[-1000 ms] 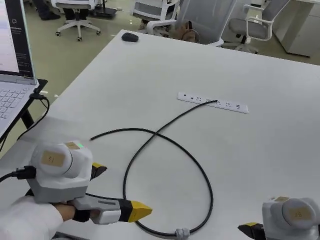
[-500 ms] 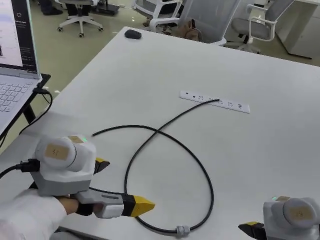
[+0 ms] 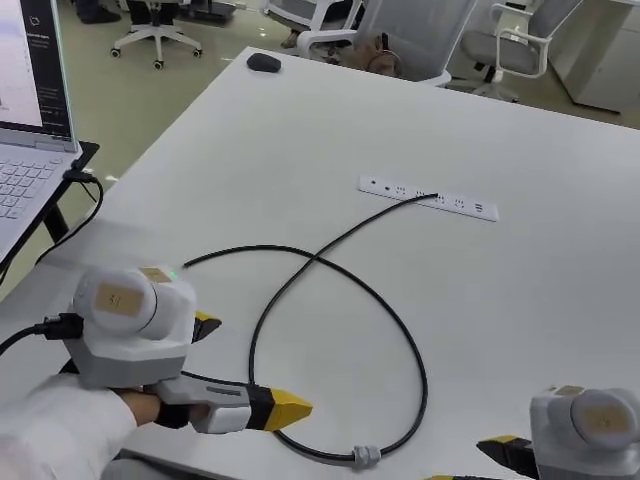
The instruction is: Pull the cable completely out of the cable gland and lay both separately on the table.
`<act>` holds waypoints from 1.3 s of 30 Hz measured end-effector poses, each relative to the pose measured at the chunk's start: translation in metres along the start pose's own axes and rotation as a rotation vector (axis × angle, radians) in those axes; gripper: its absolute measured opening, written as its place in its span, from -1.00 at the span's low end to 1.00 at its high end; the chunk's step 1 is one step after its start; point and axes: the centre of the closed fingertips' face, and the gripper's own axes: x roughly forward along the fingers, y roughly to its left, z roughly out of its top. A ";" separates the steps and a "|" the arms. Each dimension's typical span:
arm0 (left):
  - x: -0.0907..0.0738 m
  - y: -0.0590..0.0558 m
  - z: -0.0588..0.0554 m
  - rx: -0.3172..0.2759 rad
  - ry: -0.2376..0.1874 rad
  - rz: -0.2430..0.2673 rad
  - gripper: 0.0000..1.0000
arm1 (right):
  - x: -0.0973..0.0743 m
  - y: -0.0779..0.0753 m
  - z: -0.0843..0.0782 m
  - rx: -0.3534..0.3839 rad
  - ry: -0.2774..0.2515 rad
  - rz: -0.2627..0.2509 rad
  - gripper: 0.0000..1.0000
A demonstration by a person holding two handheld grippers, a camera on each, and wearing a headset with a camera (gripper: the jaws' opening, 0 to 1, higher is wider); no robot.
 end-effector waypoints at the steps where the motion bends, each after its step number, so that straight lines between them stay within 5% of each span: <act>1: 0.000 0.000 0.000 0.000 -0.001 -0.001 0.92 | 0.001 0.001 0.000 -0.013 0.007 0.004 0.38; 16: -0.001 0.000 0.004 -0.006 -0.018 -0.003 0.85 | 0.017 -0.004 0.025 -0.246 -0.011 0.094 0.17; 39: -0.002 -0.002 0.005 -0.003 -0.020 -0.018 0.59 | 0.074 0.024 0.016 -0.739 0.038 0.328 -0.25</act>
